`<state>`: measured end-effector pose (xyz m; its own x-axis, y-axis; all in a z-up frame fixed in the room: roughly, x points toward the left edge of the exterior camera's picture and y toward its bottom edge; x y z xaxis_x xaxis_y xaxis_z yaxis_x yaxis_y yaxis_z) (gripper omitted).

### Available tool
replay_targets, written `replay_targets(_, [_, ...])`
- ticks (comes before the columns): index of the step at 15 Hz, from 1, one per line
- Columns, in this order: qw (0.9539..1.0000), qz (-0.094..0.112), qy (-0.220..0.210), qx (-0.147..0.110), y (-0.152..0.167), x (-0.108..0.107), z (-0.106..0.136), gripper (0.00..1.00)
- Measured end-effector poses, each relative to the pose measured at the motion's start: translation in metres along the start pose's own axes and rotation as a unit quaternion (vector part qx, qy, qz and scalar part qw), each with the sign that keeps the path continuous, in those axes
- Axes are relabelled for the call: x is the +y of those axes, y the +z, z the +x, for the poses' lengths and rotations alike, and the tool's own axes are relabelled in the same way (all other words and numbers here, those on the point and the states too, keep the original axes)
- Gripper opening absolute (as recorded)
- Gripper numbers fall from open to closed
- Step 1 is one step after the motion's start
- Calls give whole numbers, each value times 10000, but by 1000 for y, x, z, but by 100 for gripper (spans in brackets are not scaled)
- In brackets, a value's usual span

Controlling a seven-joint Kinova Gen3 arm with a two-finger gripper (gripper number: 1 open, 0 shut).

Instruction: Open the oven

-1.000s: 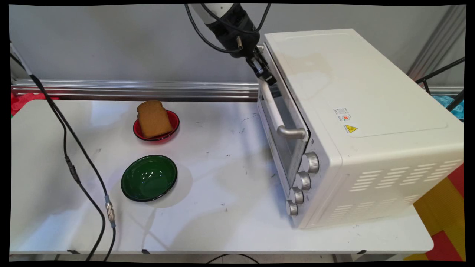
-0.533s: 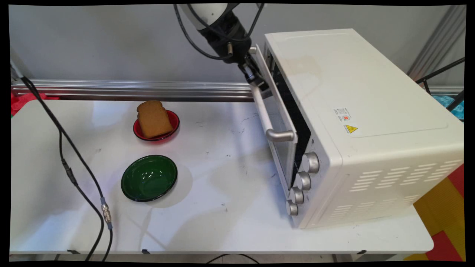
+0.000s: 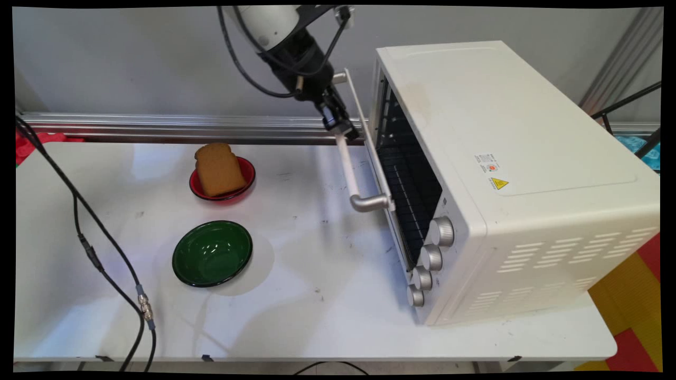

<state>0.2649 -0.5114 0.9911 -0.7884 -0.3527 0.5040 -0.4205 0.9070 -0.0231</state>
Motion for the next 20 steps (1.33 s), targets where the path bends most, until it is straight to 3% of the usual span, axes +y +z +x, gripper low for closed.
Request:
replay_targets(11, [9995,-18,176,-262,9,-1,-57,0])
replay_targets(20, [9996,-92,55,-277,23,-2,-104,0])
